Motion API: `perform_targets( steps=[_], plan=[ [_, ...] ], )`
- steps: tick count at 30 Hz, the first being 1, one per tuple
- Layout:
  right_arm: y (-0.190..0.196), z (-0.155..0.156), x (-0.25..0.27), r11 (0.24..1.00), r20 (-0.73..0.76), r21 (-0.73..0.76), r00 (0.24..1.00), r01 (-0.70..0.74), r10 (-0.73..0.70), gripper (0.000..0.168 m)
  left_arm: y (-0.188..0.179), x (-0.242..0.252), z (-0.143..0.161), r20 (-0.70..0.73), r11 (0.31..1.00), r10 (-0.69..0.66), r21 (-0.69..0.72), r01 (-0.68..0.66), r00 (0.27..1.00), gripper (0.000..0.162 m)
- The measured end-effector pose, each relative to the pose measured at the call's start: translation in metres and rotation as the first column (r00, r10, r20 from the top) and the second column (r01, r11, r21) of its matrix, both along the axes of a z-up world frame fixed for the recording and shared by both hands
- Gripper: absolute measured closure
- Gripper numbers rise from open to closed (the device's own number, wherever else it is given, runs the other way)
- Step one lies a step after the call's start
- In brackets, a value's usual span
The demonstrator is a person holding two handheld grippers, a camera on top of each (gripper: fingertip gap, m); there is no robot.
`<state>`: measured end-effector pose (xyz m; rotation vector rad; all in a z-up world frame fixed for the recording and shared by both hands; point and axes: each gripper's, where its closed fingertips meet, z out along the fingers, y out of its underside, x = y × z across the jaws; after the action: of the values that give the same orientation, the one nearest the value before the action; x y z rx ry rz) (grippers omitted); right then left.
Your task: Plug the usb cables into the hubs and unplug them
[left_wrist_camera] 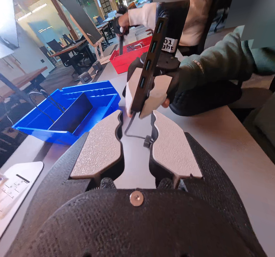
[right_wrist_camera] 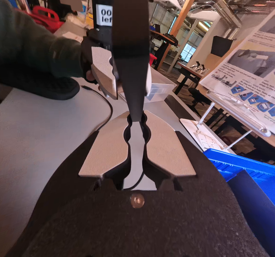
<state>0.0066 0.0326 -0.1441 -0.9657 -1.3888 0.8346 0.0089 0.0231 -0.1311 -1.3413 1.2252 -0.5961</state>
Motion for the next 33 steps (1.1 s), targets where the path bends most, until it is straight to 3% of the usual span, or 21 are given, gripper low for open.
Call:
perform_targets(
  steps=[2,4,11,16,19,24,27,30,33],
  plan=[
    [-0.008,-0.007,-0.007,0.998,0.031,0.062,1.000,-0.006,0.004,0.157,-0.001,0.004,-0.006,-0.065,0.997,0.021,0.072,-0.016,0.998,0.131],
    [-0.011,-0.013,-0.011,0.993,0.057,0.117,0.998,0.003,-0.009,0.157,-0.005,0.004,-0.014,-0.123,0.991,0.025,0.136,-0.008,0.992,0.147],
    [-0.009,-0.024,-0.013,0.977,0.105,0.206,0.992,0.052,-0.075,0.153,-0.005,-0.006,-0.030,-0.258,0.956,0.092,0.292,-0.013,0.962,0.151],
    [-0.016,-0.008,-0.007,0.976,0.059,0.208,0.995,0.066,-0.080,0.138,-0.002,-0.023,-0.040,-0.254,0.969,0.078,0.246,-0.014,0.964,0.151],
    [-0.027,-0.009,-0.010,0.970,0.092,0.239,0.994,0.035,-0.059,0.153,-0.001,-0.023,-0.048,-0.261,0.975,0.071,0.224,-0.012,0.963,0.151],
    [-0.023,-0.015,-0.009,0.945,0.125,0.317,0.985,0.076,-0.121,0.157,0.003,-0.034,-0.045,-0.205,0.990,0.073,0.131,-0.046,0.976,0.147],
    [-0.010,-0.014,-0.002,0.931,0.113,0.342,0.978,0.128,-0.176,0.156,0.029,-0.087,-0.010,-0.155,0.964,0.239,0.154,-0.215,0.959,0.144],
    [0.003,-0.014,0.004,0.928,0.095,0.332,0.973,0.168,-0.210,0.156,0.058,-0.180,0.020,-0.129,0.900,0.436,0.051,-0.434,0.890,0.148],
    [0.011,-0.018,0.005,0.926,0.097,0.330,0.970,0.181,-0.224,0.156,0.077,-0.269,-0.007,-0.352,0.804,0.537,-0.061,-0.591,0.767,0.149]
  ],
)
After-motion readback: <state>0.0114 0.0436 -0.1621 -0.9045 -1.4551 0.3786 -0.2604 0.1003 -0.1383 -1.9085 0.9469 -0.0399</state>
